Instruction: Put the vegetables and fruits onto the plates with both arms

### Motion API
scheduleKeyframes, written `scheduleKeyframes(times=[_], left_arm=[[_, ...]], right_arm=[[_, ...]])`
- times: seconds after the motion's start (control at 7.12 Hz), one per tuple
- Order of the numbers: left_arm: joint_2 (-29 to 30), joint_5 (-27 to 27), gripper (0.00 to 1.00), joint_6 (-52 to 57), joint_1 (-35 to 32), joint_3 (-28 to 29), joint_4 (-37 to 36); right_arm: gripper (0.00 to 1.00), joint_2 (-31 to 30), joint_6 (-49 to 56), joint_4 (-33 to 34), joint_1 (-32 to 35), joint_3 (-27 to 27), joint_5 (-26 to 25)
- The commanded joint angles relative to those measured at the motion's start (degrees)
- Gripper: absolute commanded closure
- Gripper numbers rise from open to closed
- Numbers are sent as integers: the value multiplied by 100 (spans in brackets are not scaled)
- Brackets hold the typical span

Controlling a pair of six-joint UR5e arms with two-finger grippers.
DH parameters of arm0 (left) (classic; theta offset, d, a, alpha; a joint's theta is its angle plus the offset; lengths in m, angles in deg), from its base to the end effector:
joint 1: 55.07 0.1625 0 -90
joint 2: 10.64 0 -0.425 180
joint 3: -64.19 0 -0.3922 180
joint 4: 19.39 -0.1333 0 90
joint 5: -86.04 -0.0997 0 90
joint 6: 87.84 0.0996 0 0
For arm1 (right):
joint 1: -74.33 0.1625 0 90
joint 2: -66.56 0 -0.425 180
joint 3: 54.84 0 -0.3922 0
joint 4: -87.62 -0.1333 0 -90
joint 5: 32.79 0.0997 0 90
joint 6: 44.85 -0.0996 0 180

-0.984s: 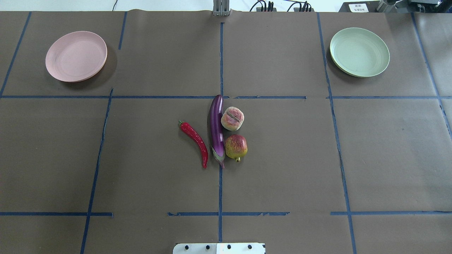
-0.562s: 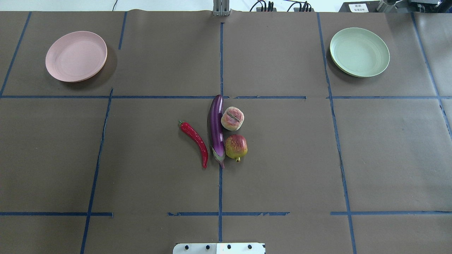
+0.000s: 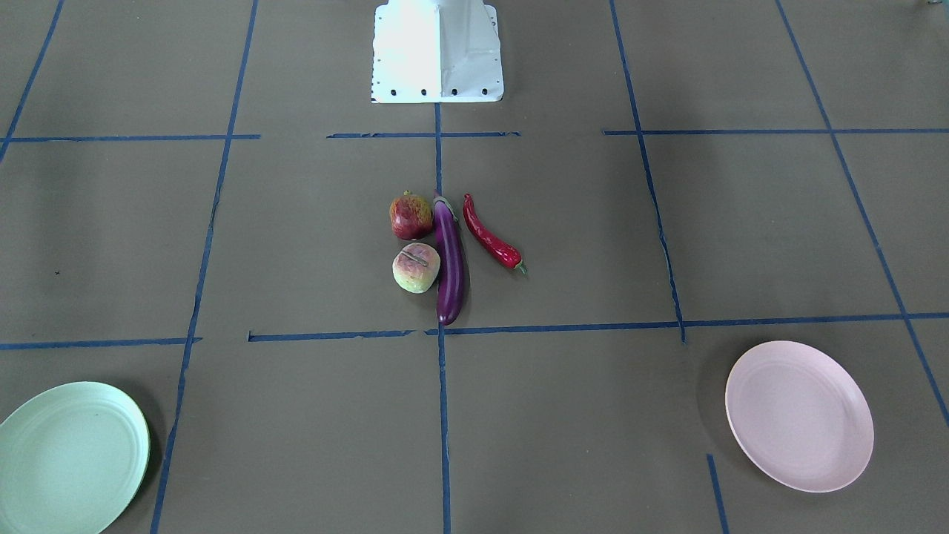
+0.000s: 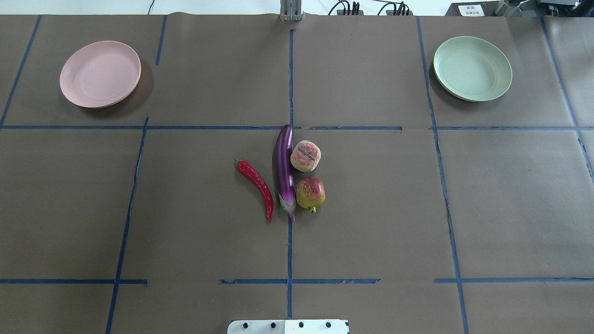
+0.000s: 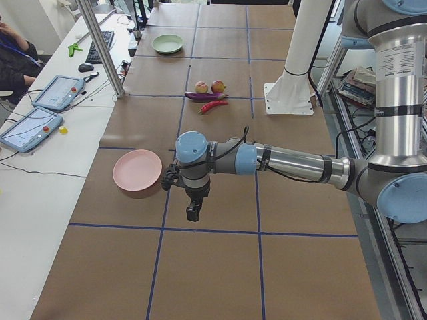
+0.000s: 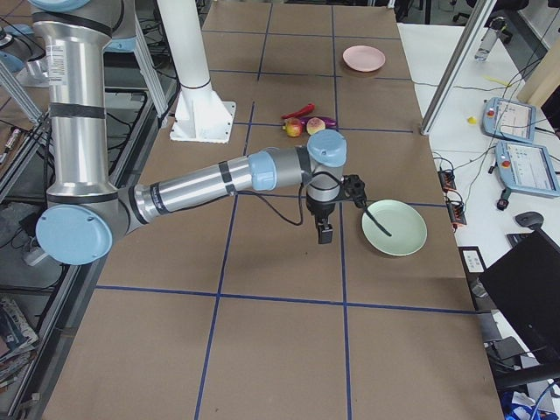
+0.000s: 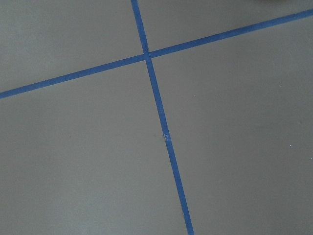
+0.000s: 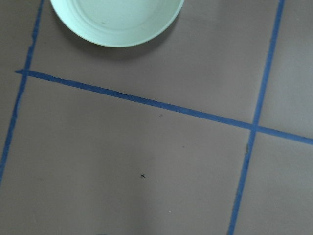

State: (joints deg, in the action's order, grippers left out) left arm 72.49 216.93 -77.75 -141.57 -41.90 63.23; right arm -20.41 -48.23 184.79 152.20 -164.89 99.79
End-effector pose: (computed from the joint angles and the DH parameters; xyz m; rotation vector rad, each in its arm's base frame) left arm -0.0412 -0.4417 0.5937 0.0719 0.7124 0.2385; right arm -0.0405 -0.5020 0.4764 0.1631 -0.7690 -0.2480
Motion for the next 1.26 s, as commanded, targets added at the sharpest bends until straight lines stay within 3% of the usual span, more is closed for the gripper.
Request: scheduleKeyframes(times=[0.0, 0.28, 0.56, 0.84, 1.12], left_arm=[[2, -2, 0, -33, 2, 1, 0], [2, 7, 0, -42, 2, 1, 0], [2, 7, 0, -51, 2, 1, 9], [2, 42, 0, -51, 2, 1, 9], [2, 42, 0, -42, 10, 1, 18]], right_arm=[[0, 984, -833, -22, -936, -42, -30], [0, 2092, -2790, -22, -2165, 28, -431], [0, 2884, -4130, -31, -3309, 272, -1800], [0, 3858, -4862, -57, -3944, 1174, -2506], [0, 4196, -5748, -1377, -4376, 2263, -3105]])
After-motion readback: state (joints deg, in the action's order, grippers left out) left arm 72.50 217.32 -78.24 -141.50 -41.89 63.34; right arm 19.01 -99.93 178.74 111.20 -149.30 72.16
